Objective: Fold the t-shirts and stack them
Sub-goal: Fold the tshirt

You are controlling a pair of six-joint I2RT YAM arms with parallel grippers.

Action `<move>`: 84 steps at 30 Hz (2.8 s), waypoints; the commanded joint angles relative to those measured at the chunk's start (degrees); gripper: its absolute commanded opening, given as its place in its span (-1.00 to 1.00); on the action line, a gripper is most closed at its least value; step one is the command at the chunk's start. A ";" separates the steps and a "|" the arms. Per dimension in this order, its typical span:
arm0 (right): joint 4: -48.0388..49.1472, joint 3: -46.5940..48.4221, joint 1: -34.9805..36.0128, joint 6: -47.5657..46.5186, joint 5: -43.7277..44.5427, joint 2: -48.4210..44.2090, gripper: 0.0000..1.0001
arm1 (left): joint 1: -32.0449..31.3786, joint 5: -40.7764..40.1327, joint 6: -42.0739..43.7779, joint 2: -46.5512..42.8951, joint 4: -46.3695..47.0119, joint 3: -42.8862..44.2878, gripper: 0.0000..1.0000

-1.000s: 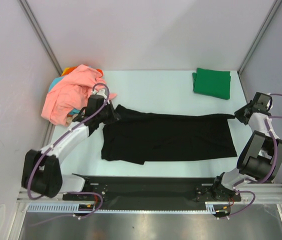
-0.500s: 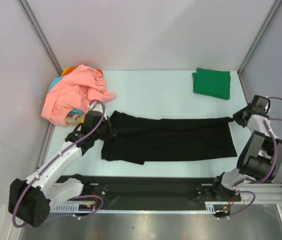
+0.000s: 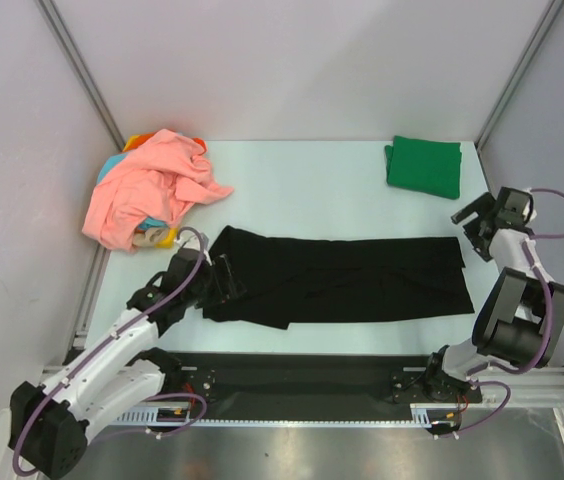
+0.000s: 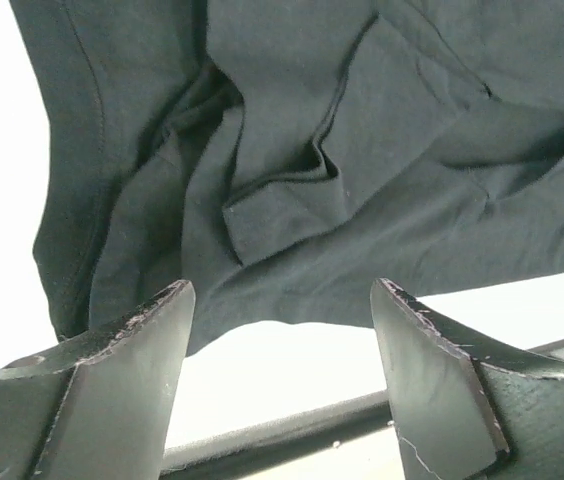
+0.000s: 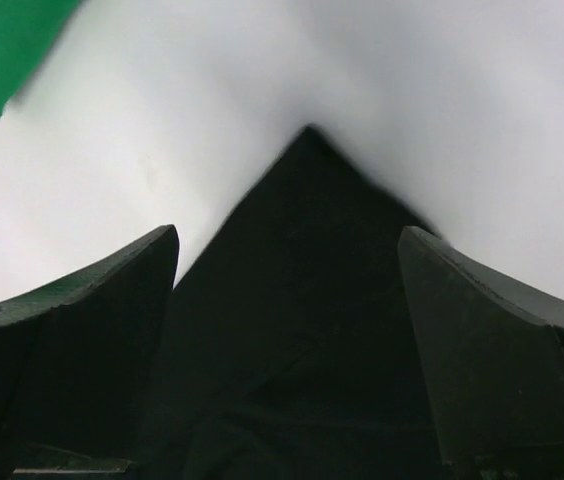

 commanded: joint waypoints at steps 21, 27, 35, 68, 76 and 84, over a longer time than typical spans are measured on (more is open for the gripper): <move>1.16 0.11 32.60 -5.54 8.33 8.47 0.86 | 0.24 -8.66 0.89 40.86 18.54 11.25 -0.99; 0.10 -2.70 33.04 -4.66 7.71 2.32 0.86 | 2.25 -13.41 6.16 51.48 12.05 30.53 -0.99; -6.75 -3.23 34.54 -4.83 6.04 -9.80 0.87 | 7.17 -8.67 18.11 85.83 -5.70 86.60 -0.99; -11.32 -15.02 56.69 2.37 23.88 -3.76 0.23 | 10.17 4.08 11.27 25.68 8.78 34.94 1.00; -12.99 -12.56 60.37 2.46 23.62 -0.33 -1.00 | 10.17 3.73 12.94 16.35 4.32 27.17 0.99; -13.70 -3.16 74.85 8.25 16.77 3.45 -1.00 | 10.25 2.50 13.99 11.95 -1.31 27.52 0.99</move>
